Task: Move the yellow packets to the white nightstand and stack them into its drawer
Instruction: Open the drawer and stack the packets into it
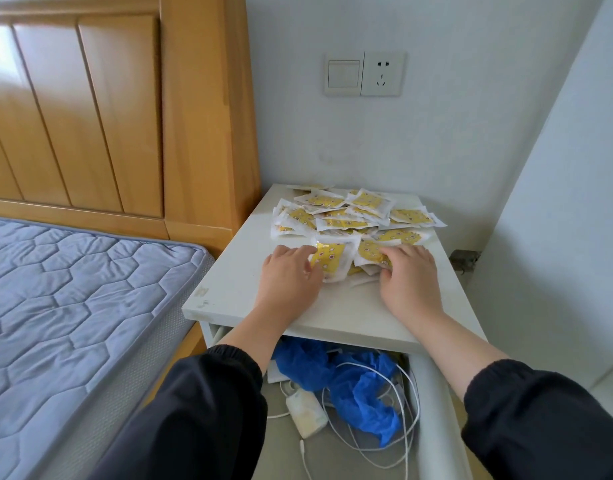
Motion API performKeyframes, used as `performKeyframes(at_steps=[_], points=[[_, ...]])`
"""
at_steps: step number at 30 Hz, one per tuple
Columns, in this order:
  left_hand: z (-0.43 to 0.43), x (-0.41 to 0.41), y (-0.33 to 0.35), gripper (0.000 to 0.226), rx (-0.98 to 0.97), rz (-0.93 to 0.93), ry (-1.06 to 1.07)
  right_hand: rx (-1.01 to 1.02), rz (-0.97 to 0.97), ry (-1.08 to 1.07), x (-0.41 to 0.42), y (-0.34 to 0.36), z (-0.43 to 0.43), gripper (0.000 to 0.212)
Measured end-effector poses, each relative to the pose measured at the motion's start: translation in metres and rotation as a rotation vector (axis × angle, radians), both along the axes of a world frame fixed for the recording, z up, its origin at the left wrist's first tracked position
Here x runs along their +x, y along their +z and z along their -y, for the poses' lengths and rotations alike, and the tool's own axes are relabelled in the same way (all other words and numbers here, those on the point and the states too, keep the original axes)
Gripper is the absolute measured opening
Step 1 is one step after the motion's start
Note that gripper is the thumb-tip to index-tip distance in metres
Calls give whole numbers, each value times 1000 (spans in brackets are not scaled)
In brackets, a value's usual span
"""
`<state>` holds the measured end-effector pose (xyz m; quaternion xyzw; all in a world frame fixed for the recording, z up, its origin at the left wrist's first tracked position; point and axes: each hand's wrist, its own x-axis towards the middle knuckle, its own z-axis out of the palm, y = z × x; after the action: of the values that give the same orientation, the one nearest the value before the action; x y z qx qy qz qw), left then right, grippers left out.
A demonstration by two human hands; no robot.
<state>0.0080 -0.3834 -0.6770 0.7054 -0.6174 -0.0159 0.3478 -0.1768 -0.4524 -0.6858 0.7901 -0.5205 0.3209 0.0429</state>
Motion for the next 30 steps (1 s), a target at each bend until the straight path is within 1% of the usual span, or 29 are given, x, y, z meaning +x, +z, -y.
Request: performKeyframes(at_steps=[2, 4, 7, 10, 13, 16, 18, 20, 22, 26, 28, 30], points=[[2, 3, 1, 44, 26, -124, 76, -38, 137, -35, -2, 1, -2, 30], [7, 5, 0, 56, 119, -167, 126, -29, 301, -92, -4, 4, -5, 29], [12, 4, -3, 71, 235, -40, 126, -6, 470, -196, -6, 6, -4, 29], [14, 6, -5, 78, 271, -8, 102, -56, 553, -216, -5, 7, -3, 25], [14, 6, -2, 80, 274, -20, 65, -189, 536, -150, -3, 6, -5, 22], [11, 7, 2, 77, 244, -164, 7, -309, 483, -39, 1, 7, -12, 20], [10, 9, 4, 72, 210, -241, -6, -339, 367, 95, 5, 6, -15, 25], [8, 11, 6, 69, 183, -301, -9, -303, 221, 206, 9, 2, -15, 32], [6, 12, 5, 66, 160, -381, -17, -214, 142, 276, 9, 1, -15, 45], [5, 14, 5, 51, 121, -506, -26, 78, 200, 398, 5, 7, -27, 56], [5, 14, 6, 48, 124, -526, -2, 127, 205, 452, 2, 9, -31, 58], [5, 13, 6, 46, 130, -534, 17, 113, 272, 429, 1, 10, -32, 53]])
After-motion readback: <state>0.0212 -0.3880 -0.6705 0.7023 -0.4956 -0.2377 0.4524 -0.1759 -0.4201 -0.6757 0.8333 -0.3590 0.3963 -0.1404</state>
